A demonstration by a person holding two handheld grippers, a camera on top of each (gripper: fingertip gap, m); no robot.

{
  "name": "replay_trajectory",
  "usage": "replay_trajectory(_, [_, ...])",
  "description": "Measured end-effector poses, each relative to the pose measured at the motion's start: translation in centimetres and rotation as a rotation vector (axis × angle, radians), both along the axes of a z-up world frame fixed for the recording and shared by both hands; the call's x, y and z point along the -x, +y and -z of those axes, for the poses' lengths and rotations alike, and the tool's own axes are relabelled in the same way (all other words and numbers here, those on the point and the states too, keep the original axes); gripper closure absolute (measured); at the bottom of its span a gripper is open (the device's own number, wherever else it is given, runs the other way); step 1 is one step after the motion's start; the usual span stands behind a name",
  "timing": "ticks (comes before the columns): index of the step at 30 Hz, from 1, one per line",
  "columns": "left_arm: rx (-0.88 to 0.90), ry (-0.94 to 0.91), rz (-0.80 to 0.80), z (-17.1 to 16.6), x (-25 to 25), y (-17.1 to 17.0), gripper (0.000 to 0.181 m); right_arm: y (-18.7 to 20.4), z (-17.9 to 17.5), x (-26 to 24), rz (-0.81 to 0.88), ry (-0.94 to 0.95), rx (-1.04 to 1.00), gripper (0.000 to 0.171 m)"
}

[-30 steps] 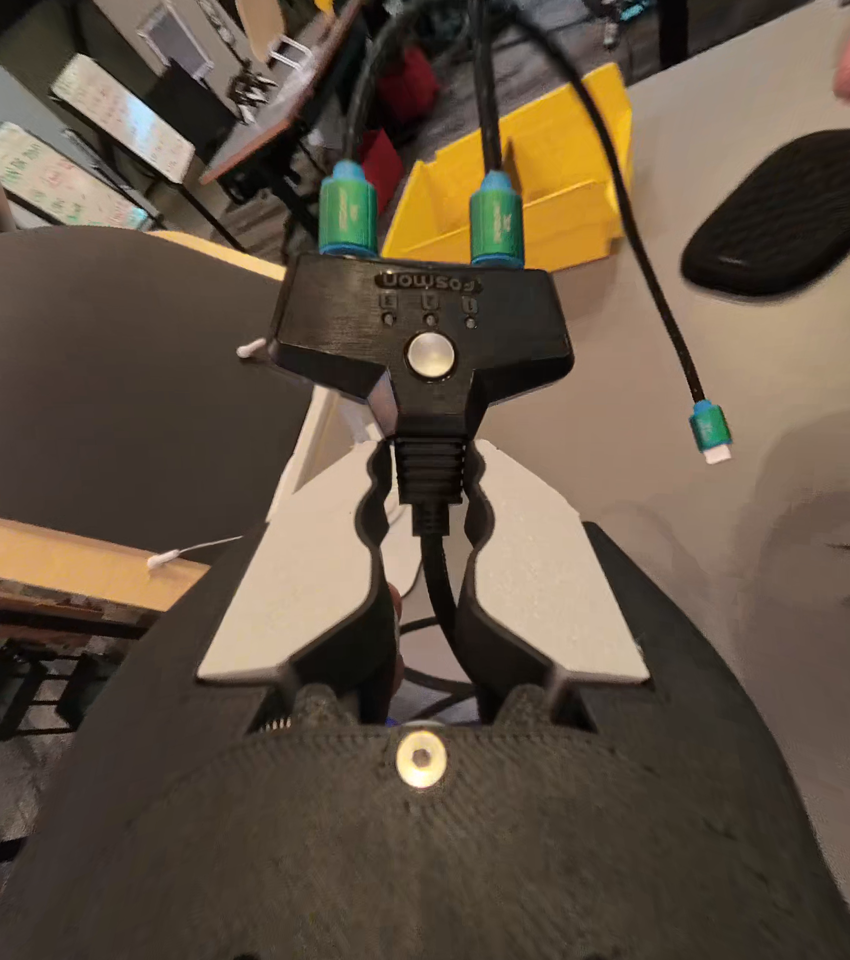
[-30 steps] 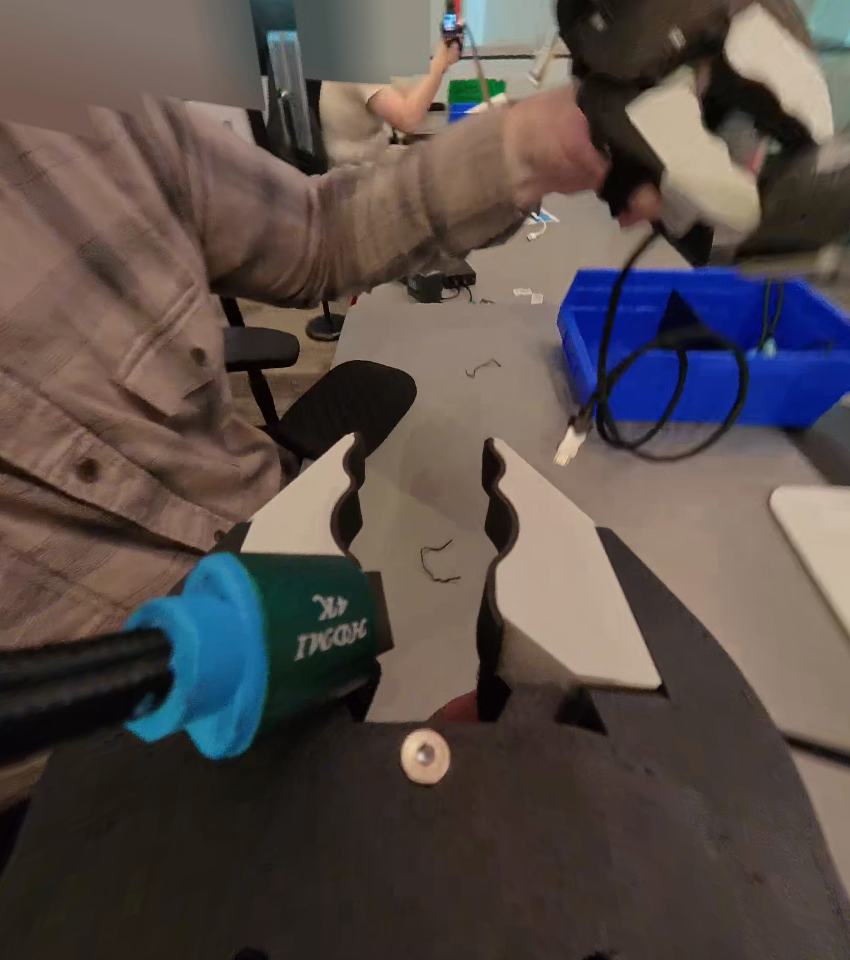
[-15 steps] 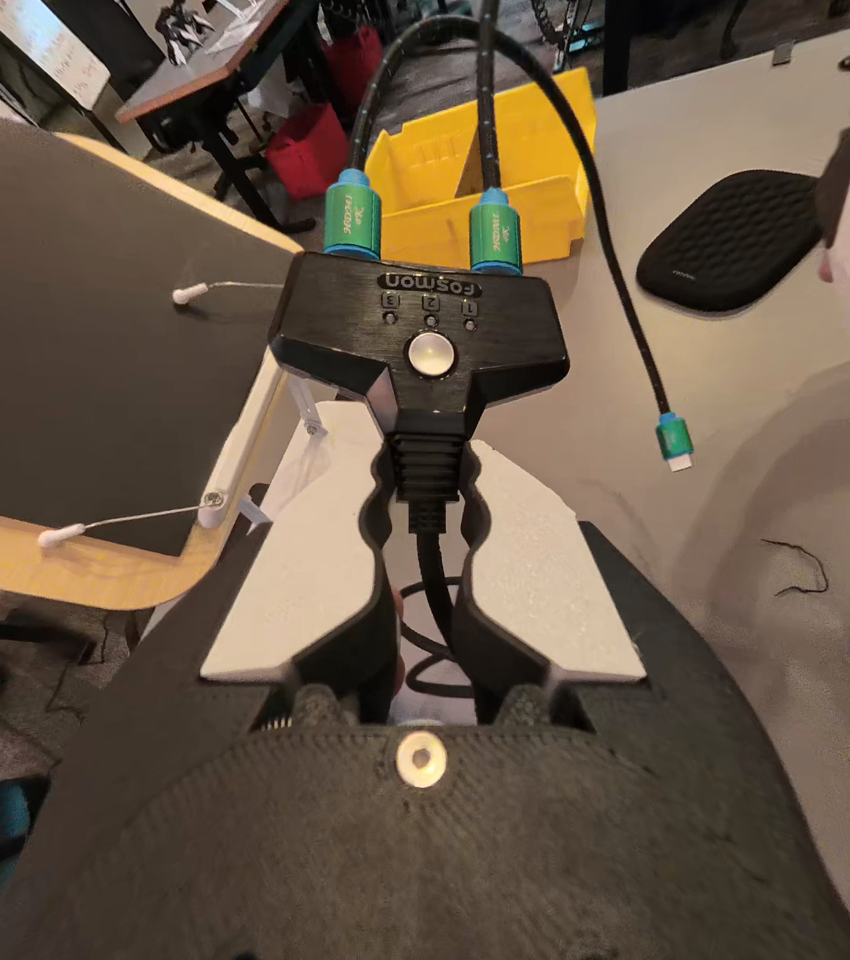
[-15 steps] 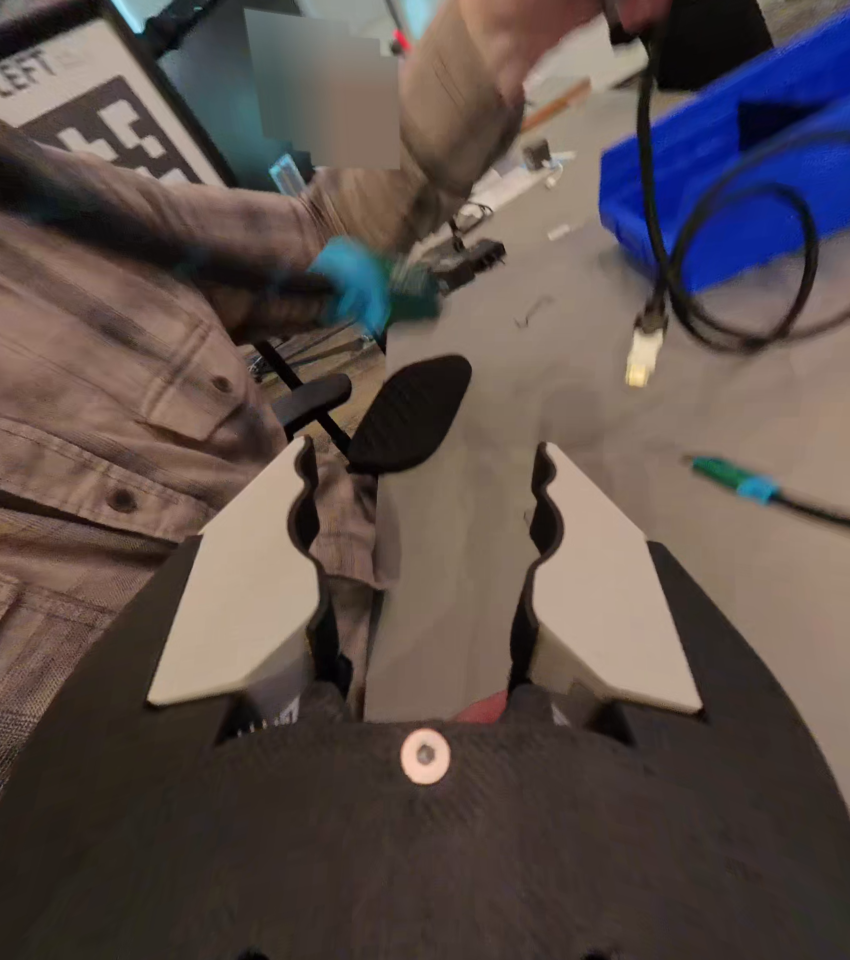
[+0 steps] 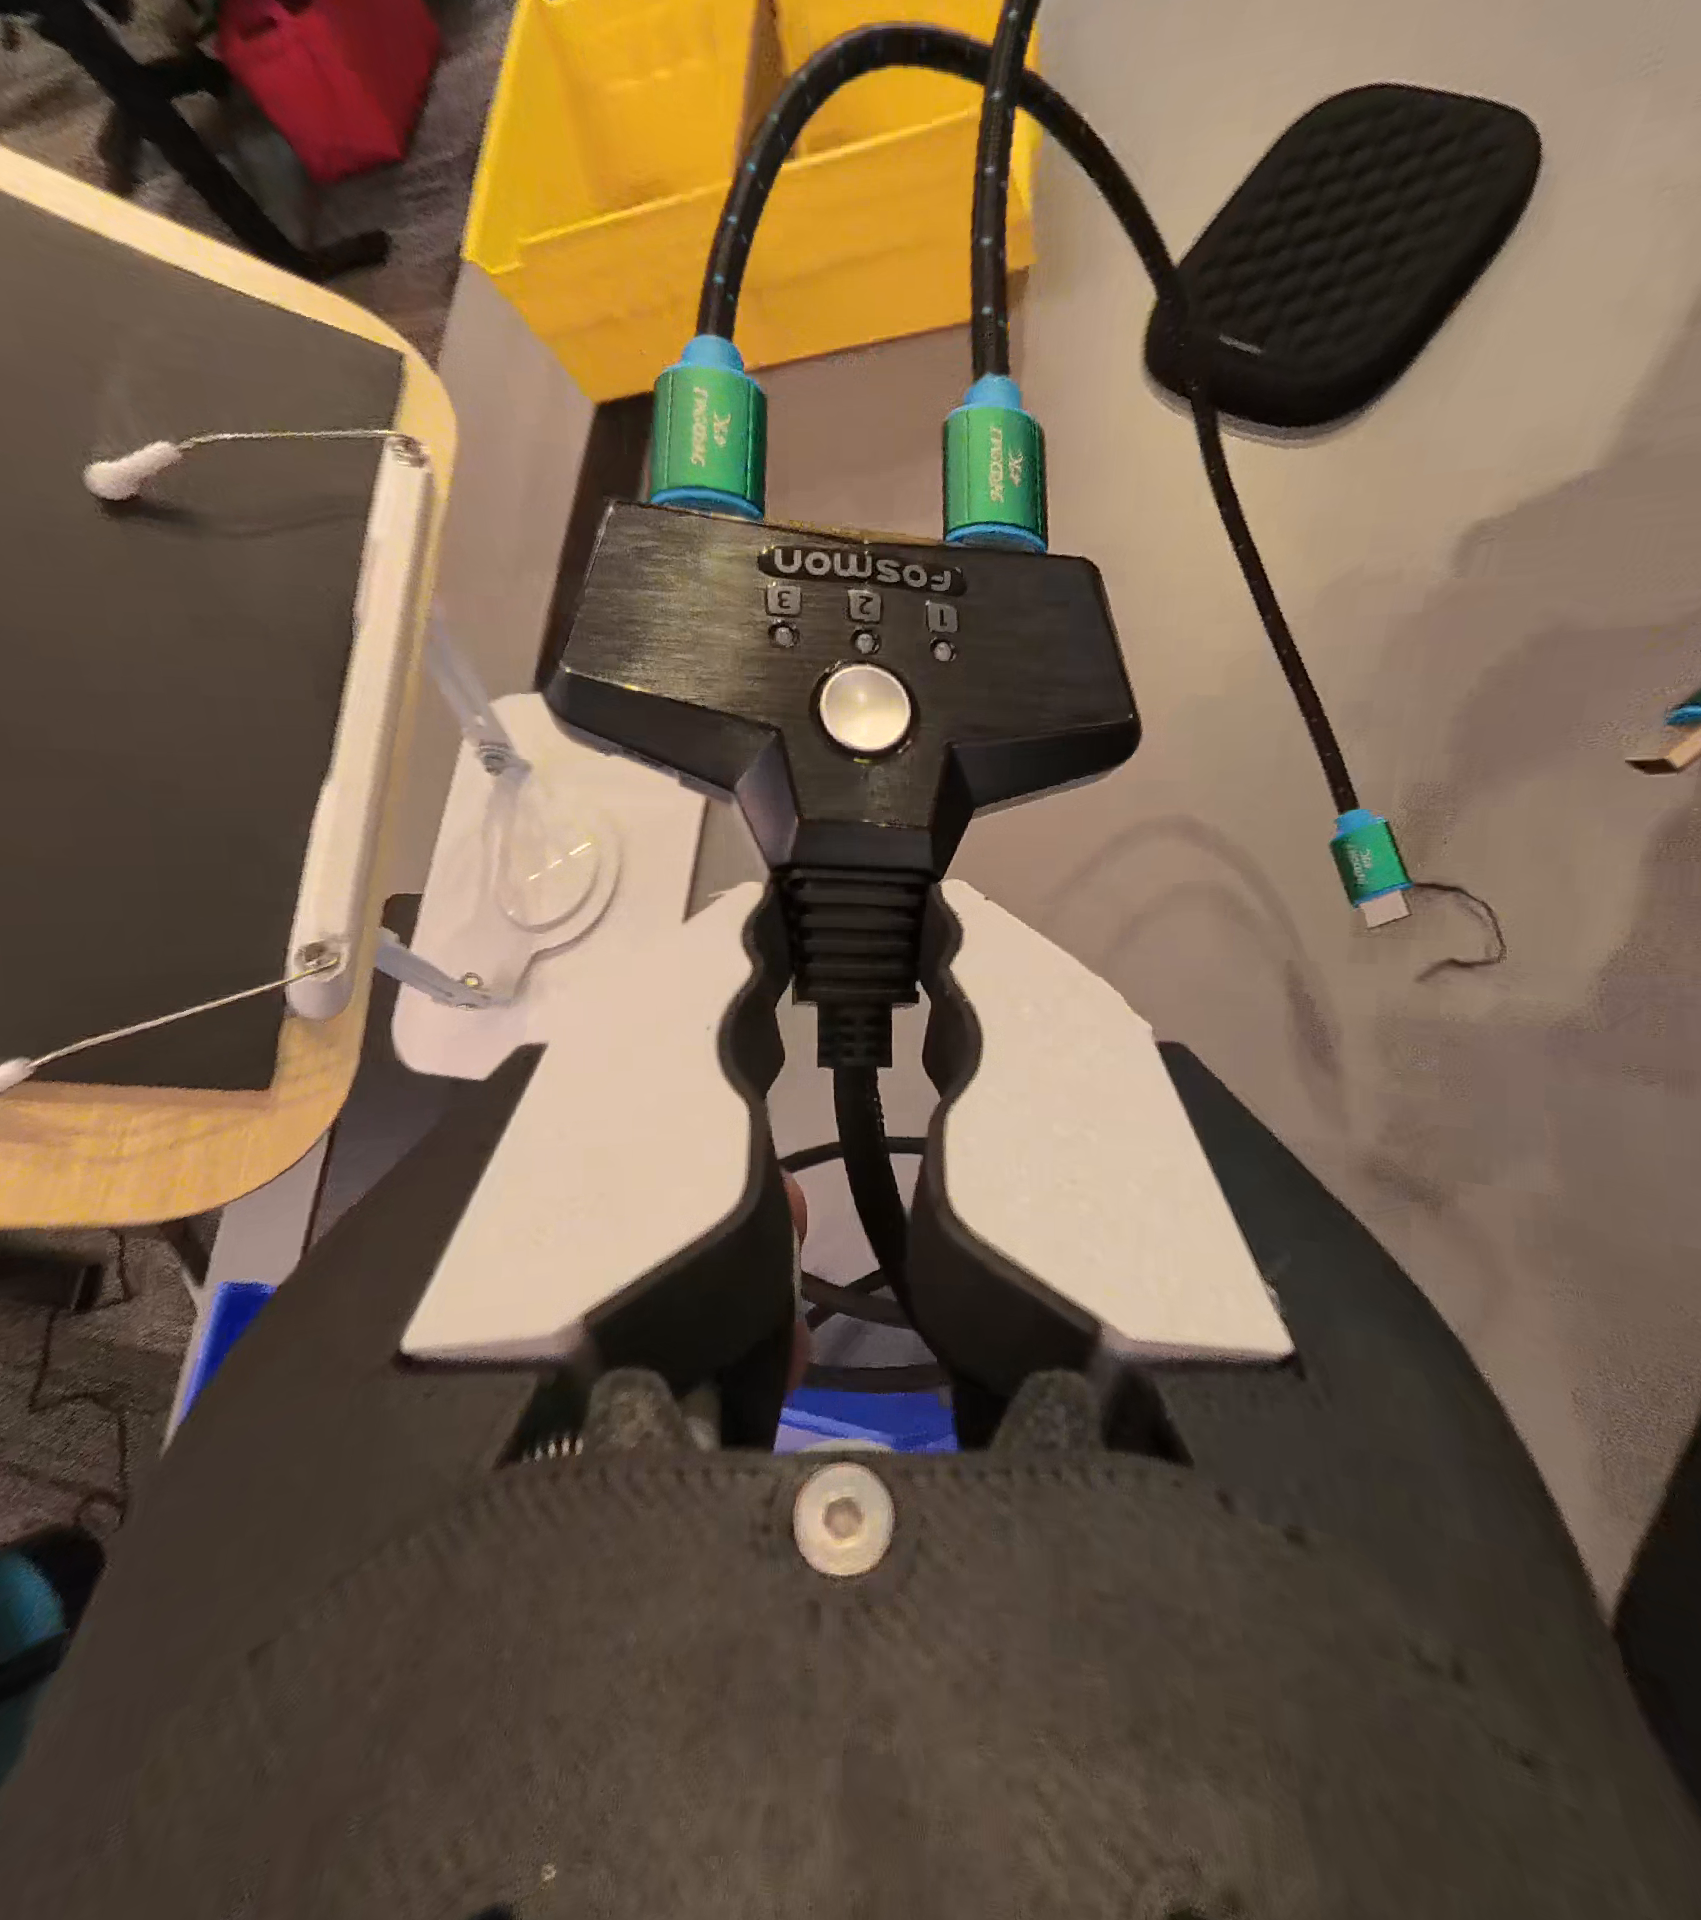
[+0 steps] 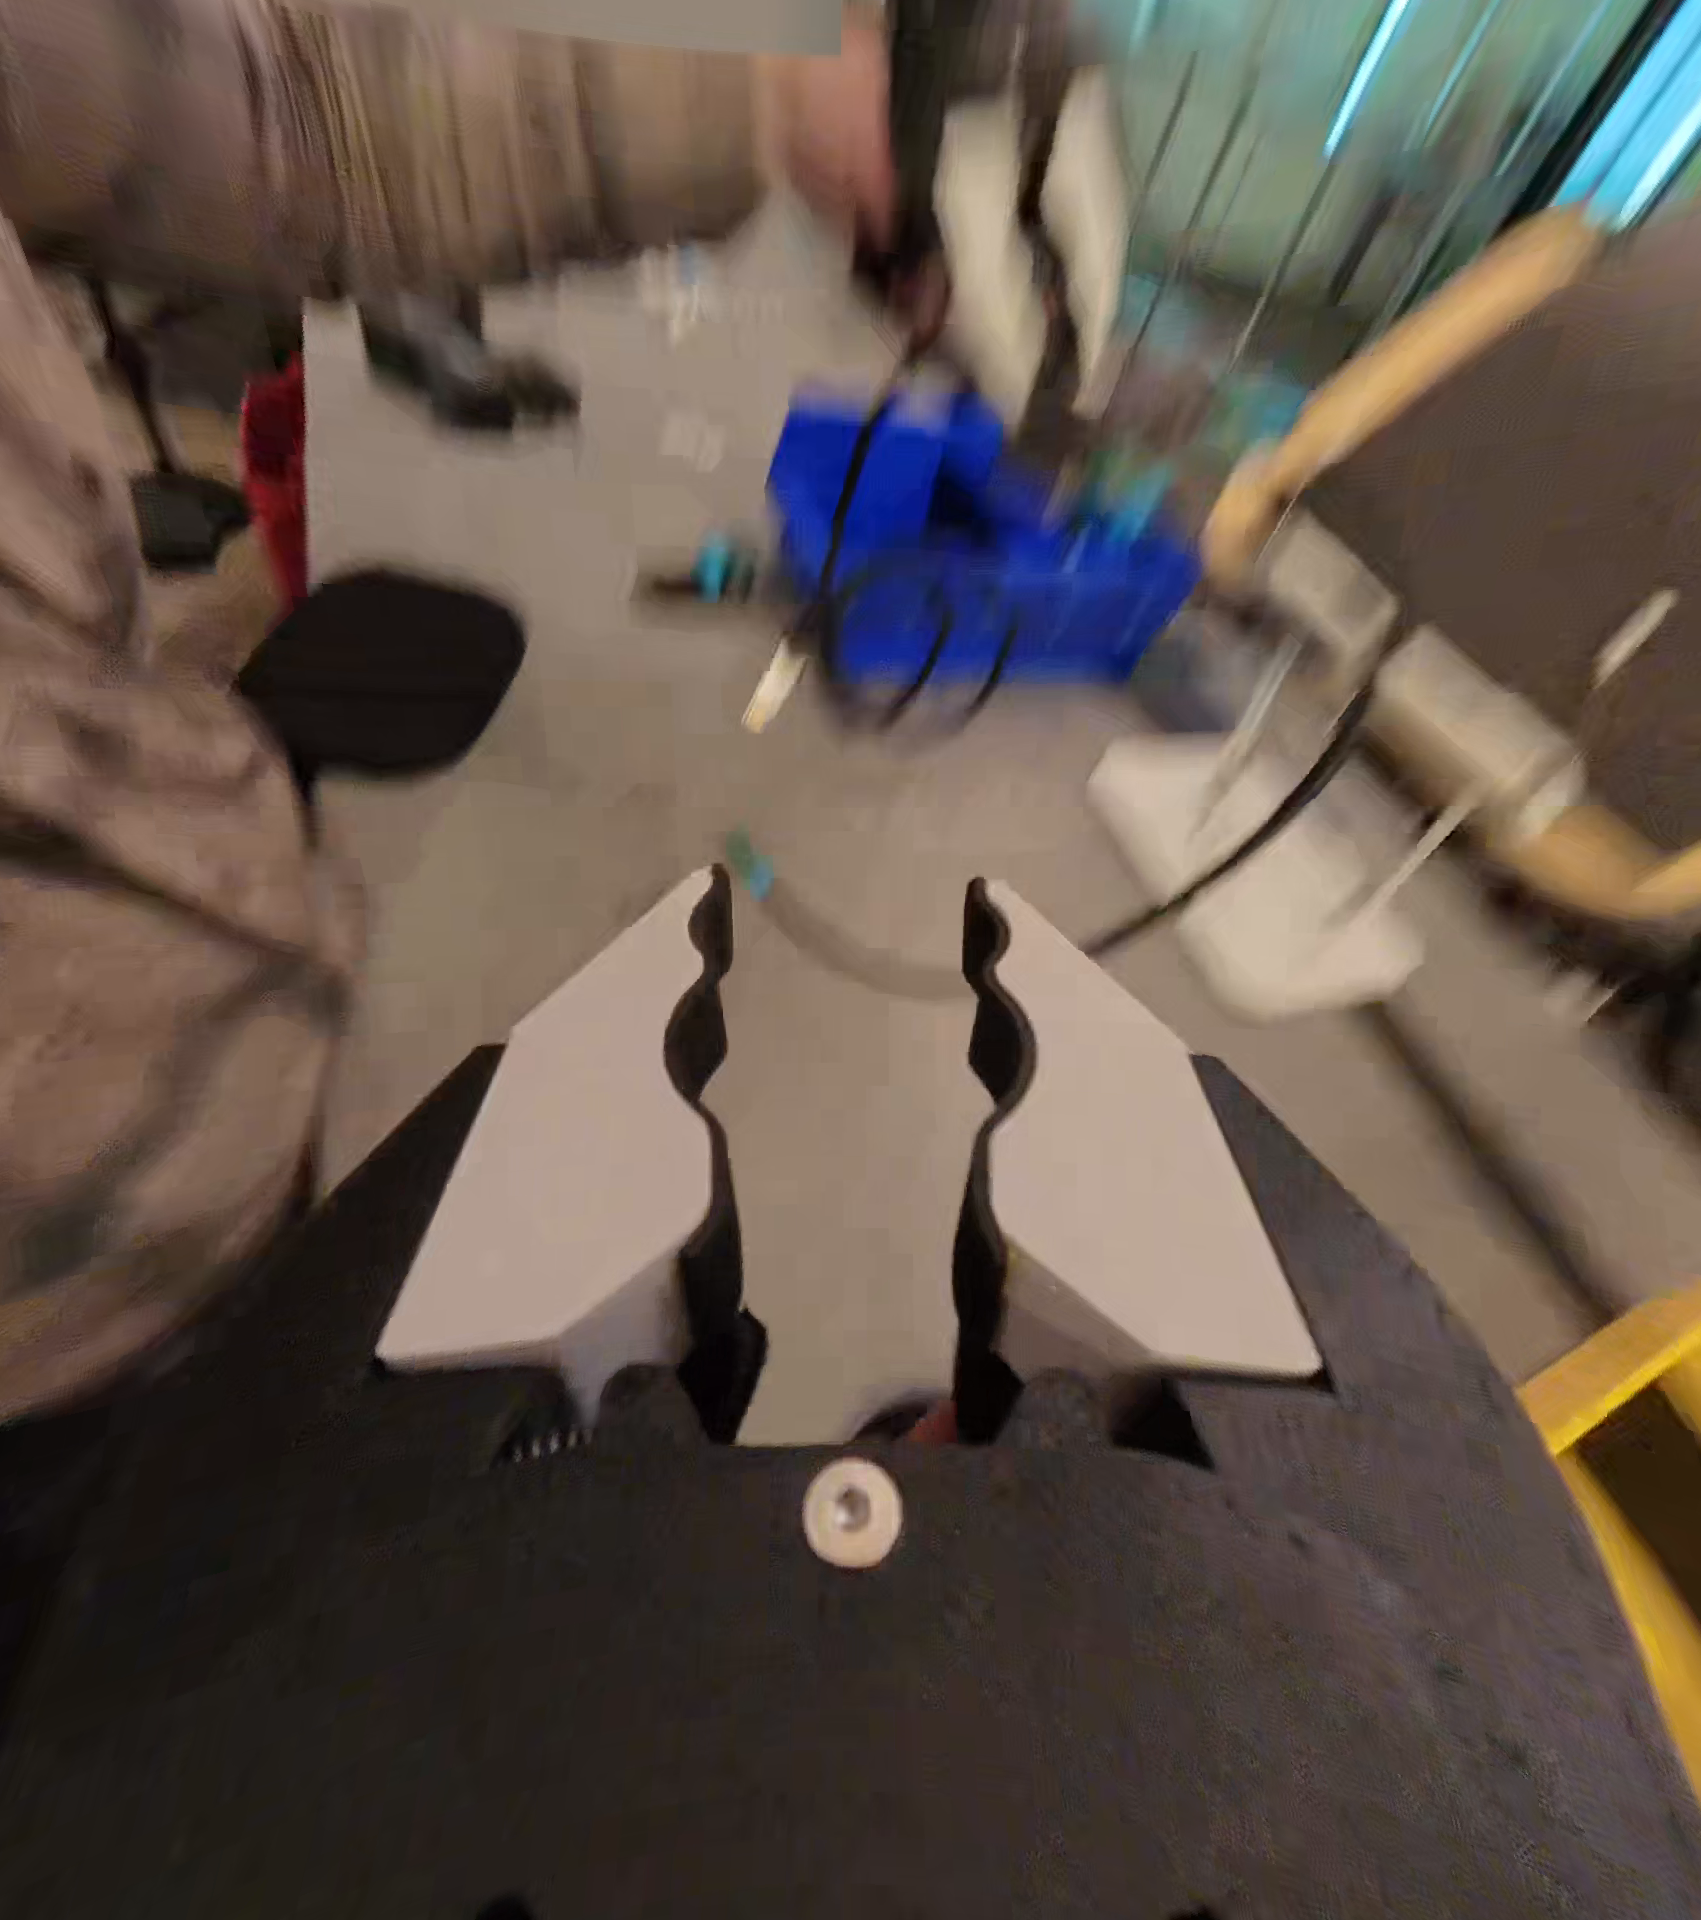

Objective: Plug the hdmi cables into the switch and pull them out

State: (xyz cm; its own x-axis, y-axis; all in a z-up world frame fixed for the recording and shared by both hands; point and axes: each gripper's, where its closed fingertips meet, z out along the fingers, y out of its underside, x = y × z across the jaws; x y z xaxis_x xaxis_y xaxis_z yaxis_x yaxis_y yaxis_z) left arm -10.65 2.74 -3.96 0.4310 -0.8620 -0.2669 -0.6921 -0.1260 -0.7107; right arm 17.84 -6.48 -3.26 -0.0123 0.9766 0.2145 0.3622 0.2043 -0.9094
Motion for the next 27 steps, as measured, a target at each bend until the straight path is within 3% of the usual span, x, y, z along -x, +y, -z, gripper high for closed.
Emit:
replay_trajectory(2, [0.028,0.016,0.017,0.5,-0.7,-0.1,0.158,0.8,-6.2,1.6,-0.029,0.17,-0.175,0.136])
replay_trajectory(5, [0.059,0.029,0.042,1.0,-2.0,-0.1,0.158,2.8,-8.1,6.0,-0.074,0.112,-0.32,0.131])
replay_trajectory(9, [0.081,0.044,0.075,1.5,-3.6,-0.4,0.158,6.2,-3.4,12.4,-0.154,-0.123,-0.389,0.127])
replay_trajectory(14, [0.135,0.005,0.117,2.4,-5.5,-1.0,0.158,9.3,4.7,15.5,-0.202,-0.362,-0.391,0.123])
replay_trajectory(17, [0.167,-0.038,0.123,3.6,-6.2,-1.1,0.158,8.9,6.5,16.4,-0.257,-0.304,-0.325,0.152])
replay_trajectory(24, [0.22,-0.3,0.177,4.4,-7.3,-1.8,0.158,7.2,6.9,16.1,-0.33,-0.043,-0.09,0.154])
replay_trajectory(27, [0.197,-0.322,0.177,5.2,-7.6,-1.9,0.158,7.1,7.8,15.8,-0.346,-0.058,-0.058,0.154])
